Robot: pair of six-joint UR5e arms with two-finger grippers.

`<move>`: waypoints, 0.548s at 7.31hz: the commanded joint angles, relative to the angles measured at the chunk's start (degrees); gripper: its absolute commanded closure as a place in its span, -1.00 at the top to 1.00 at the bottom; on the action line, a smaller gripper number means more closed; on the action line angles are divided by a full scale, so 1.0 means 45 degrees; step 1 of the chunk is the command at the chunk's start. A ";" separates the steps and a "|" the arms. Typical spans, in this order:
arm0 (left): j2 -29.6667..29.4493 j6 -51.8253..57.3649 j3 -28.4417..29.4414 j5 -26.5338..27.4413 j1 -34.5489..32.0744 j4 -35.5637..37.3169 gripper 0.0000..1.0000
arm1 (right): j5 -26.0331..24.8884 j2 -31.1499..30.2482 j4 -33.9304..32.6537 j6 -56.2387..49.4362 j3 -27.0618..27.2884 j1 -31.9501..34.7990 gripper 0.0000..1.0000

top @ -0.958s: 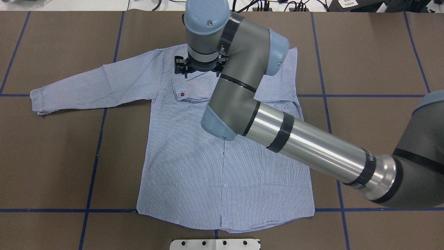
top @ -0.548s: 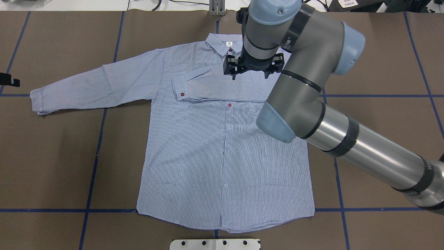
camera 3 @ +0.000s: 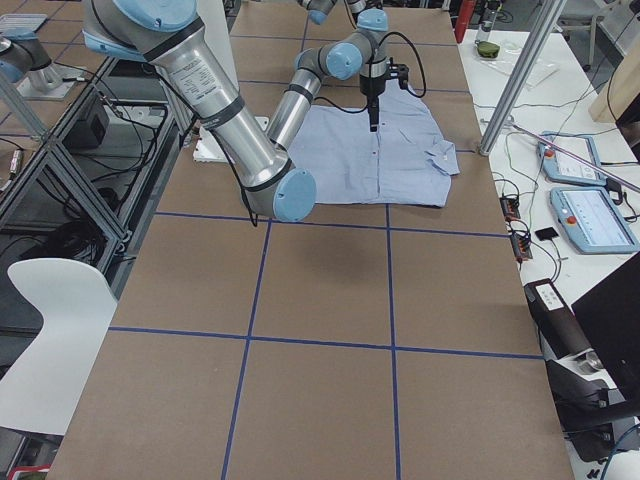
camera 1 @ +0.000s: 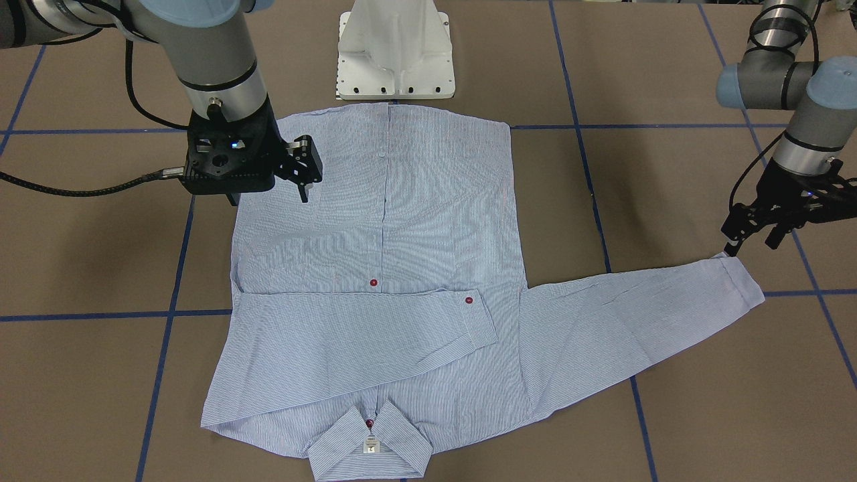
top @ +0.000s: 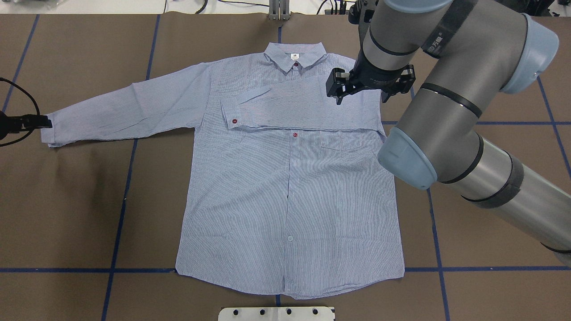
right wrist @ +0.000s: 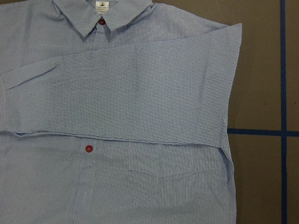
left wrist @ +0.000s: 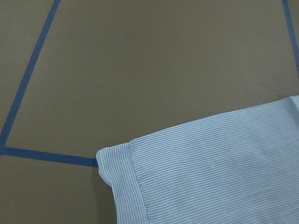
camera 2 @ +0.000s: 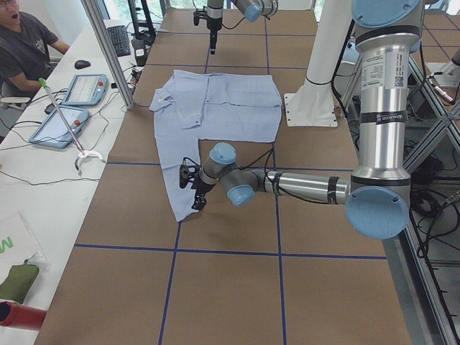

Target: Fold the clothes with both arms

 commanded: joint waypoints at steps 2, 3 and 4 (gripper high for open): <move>-0.0618 -0.0048 0.1104 0.0524 0.0068 -0.0070 0.33 | -0.0008 -0.0037 0.0042 -0.0010 0.0047 -0.0023 1.00; -0.0812 -0.0067 0.1356 0.0524 0.0068 -0.0070 0.23 | -0.0008 -0.0036 0.0042 -0.0010 0.0047 -0.0023 1.00; -0.0910 -0.0048 0.1571 0.0524 0.0068 -0.0070 0.17 | -0.0027 -0.0036 0.0042 -0.0010 0.0027 -0.0023 1.00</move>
